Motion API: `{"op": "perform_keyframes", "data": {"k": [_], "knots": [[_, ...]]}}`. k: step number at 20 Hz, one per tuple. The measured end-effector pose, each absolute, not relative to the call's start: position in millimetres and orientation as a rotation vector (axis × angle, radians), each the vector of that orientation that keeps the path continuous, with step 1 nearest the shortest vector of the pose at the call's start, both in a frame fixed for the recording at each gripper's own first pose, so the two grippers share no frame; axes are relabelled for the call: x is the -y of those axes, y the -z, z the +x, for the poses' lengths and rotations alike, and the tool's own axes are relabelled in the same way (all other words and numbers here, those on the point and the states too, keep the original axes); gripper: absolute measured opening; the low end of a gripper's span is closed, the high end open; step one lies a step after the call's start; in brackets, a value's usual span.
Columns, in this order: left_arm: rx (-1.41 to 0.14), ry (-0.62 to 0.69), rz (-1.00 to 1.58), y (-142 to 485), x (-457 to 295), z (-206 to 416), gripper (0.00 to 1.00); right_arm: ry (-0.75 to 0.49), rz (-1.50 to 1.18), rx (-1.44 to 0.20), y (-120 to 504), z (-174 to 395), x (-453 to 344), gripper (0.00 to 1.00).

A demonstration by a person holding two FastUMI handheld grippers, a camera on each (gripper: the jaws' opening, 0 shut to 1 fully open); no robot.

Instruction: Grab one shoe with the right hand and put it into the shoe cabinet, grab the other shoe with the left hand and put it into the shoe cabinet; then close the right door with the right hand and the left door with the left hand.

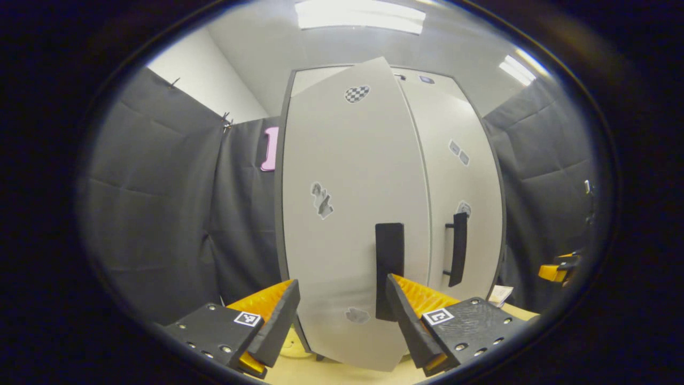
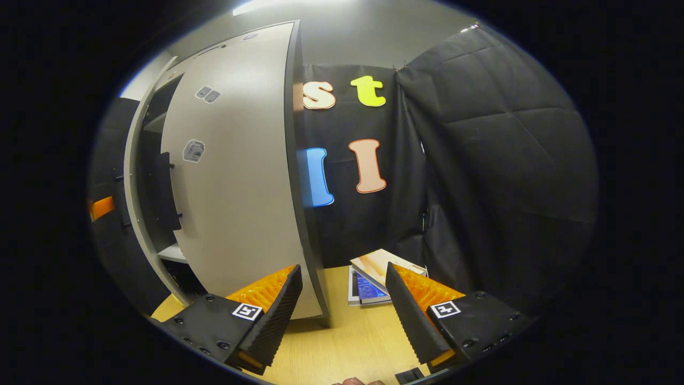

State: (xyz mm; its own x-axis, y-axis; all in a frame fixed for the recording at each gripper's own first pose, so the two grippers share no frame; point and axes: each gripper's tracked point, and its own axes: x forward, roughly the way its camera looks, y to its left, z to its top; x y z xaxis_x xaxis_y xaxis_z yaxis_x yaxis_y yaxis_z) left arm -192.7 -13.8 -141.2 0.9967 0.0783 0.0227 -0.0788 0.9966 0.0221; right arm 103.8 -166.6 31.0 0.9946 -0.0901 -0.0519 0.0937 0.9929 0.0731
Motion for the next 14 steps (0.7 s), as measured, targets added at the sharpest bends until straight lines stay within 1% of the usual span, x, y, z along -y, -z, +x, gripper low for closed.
{"op": "perform_keyframes", "data": {"k": [3, 8, 14], "knots": [[0.031, -0.079, -0.035, 140, 4, -212, 0.94, 0.085, 0.081, -0.025, -46, 106, 157, 0.98], [0.011, -0.123, -0.094, 152, -24, -237, 0.93, 0.089, 0.065, 0.000, -70, 108, 136, 0.98], [0.014, -0.179, -0.137, 165, -38, -272, 0.93, 0.069, 0.069, -0.007, -67, 101, 124, 0.98]]}}
